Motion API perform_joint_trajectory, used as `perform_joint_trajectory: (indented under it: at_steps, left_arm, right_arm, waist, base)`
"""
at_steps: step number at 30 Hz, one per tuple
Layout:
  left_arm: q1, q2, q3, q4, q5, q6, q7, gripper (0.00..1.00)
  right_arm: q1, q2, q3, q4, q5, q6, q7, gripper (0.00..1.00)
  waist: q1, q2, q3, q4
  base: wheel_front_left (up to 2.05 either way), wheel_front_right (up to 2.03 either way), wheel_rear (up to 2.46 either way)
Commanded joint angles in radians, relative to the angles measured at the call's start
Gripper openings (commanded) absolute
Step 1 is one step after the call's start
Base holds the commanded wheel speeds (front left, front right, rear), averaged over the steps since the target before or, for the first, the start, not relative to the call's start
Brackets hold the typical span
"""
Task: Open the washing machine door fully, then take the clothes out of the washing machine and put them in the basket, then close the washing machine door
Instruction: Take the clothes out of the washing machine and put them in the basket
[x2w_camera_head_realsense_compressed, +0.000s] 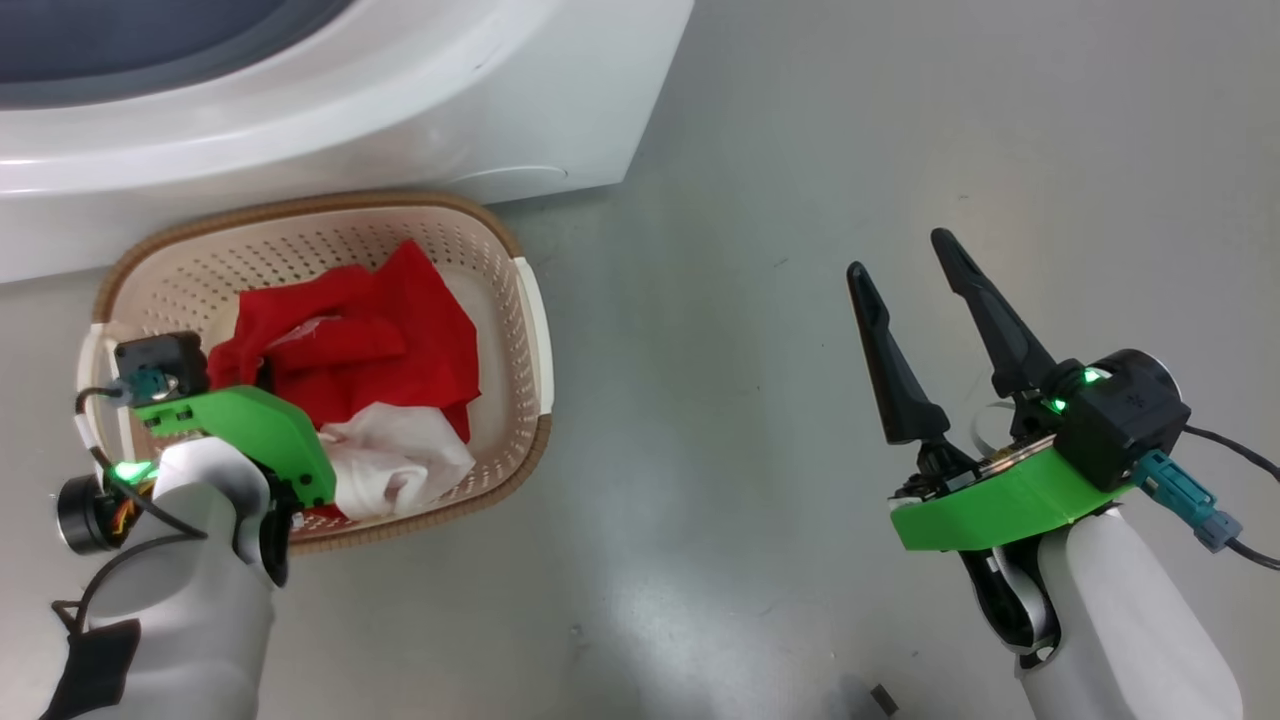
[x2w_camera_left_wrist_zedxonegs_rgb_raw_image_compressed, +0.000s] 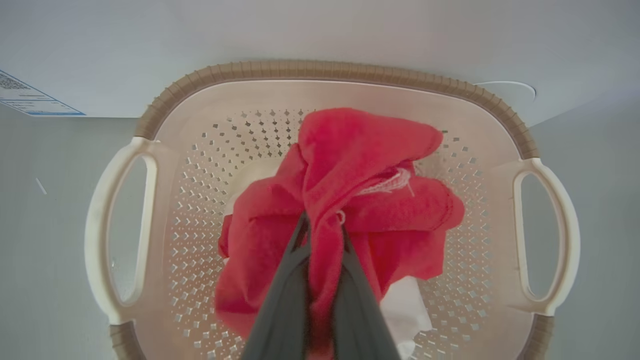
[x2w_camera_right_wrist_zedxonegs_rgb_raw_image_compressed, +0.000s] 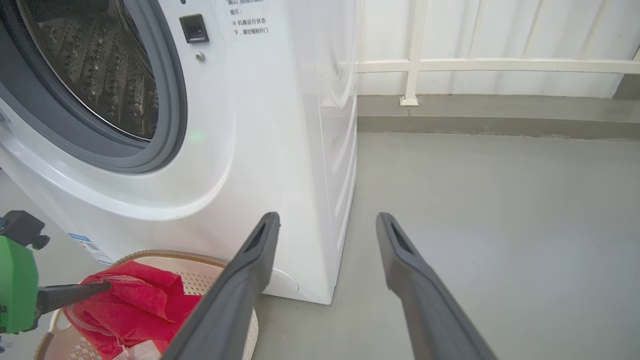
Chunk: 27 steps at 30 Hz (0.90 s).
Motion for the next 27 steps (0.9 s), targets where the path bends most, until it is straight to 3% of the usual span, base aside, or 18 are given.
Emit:
perform_joint_trajectory:
  at_steps: [1,3,7,8,17,27]
  left_arm:
    - [-0.006,0.043,0.015,-0.003,-0.01,0.006,0.004,0.0]
    - [-0.007,0.046,0.014,0.001,-0.012,0.006,0.008,0.03]
    - [-0.012,0.048,0.011,0.006,-0.017,0.008,0.006,0.89]
    - [-0.014,0.047,0.01,0.007,-0.017,0.008,0.003,1.0]
    - [-0.02,0.032,0.004,0.01,-0.024,0.01,-0.056,1.0]
    - [0.031,0.007,0.008,-0.077,-0.033,-0.03,-0.114,1.0]
  right_arm:
    - [-0.012,0.001,0.025,-0.027,0.013,0.006,-0.006,1.0]
    - [-0.015,0.001,0.027,-0.027,0.016,0.006,-0.006,1.0]
    - [-0.019,0.001,0.026,-0.023,0.02,0.006,-0.006,1.0]
    - [-0.019,0.001,0.026,-0.022,0.02,0.006,-0.006,1.0]
    - [-0.015,0.001,0.017,-0.009,0.017,0.006,-0.006,1.0]
    - [0.013,0.001,-0.004,0.004,0.007,0.006,-0.006,1.0]
  waist:
    - [0.0,0.0,0.014,-0.011]
    - [0.0,0.0,0.019,-0.015]
    - [0.0,0.0,0.026,-0.019]
    - [0.0,0.0,0.026,-0.018]
    - [0.0,0.0,-0.005,-0.002]
    - [0.0,0.0,-0.083,0.034]
  base:
    - [0.0,0.0,0.0]
    - [0.0,0.0,0.0]
    - [0.0,0.0,0.0]
    - [0.0,0.0,0.0]
    - [0.0,0.0,0.0]
    - [0.0,0.0,0.0]
